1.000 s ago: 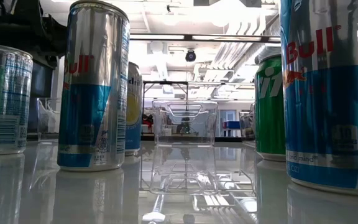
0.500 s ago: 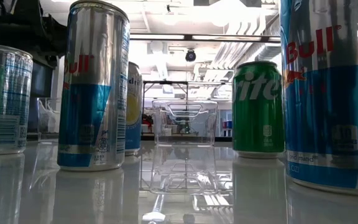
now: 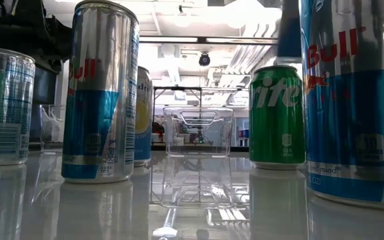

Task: Sort soda cans
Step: Put the bottom blue-white soda can into the right transparent bin

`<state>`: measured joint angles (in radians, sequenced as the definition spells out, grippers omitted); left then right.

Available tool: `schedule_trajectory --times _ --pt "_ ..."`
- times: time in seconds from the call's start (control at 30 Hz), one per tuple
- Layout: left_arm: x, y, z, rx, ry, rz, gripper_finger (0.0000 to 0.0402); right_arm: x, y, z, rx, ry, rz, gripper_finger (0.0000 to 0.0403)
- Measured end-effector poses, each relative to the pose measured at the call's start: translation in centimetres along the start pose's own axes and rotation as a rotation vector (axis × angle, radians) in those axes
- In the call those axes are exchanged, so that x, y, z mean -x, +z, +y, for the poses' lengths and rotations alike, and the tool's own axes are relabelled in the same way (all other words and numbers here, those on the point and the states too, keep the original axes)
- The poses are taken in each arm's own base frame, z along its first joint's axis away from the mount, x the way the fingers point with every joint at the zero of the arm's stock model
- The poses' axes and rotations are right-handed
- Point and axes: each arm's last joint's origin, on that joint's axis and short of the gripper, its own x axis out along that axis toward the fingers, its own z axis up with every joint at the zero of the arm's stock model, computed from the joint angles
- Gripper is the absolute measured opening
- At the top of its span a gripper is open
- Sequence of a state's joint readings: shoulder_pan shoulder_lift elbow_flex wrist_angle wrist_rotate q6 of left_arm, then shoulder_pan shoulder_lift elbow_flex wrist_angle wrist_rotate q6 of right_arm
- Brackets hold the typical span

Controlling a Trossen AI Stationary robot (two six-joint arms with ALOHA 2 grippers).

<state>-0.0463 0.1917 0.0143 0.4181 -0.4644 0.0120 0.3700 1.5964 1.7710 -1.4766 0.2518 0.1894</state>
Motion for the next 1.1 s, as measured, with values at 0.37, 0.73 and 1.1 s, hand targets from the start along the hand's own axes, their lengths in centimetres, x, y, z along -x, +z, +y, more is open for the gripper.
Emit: schedule_trajectory --times 0.37,0.73,1.1 --pt "0.0 0.0 0.0 -0.002 0.005 0.001 0.0078 -8.1 -6.0 -7.6 -0.066 0.200 0.149 0.0264" --pt "0.0 0.0 0.1 -0.001 0.037 0.002 0.0078 -13.6 -7.8 -9.6 0.029 0.207 0.055 0.0264" --pt "0.0 0.0 0.2 0.006 0.056 0.002 0.0078 -14.1 -8.2 -10.5 -0.161 0.186 0.066 0.0346"
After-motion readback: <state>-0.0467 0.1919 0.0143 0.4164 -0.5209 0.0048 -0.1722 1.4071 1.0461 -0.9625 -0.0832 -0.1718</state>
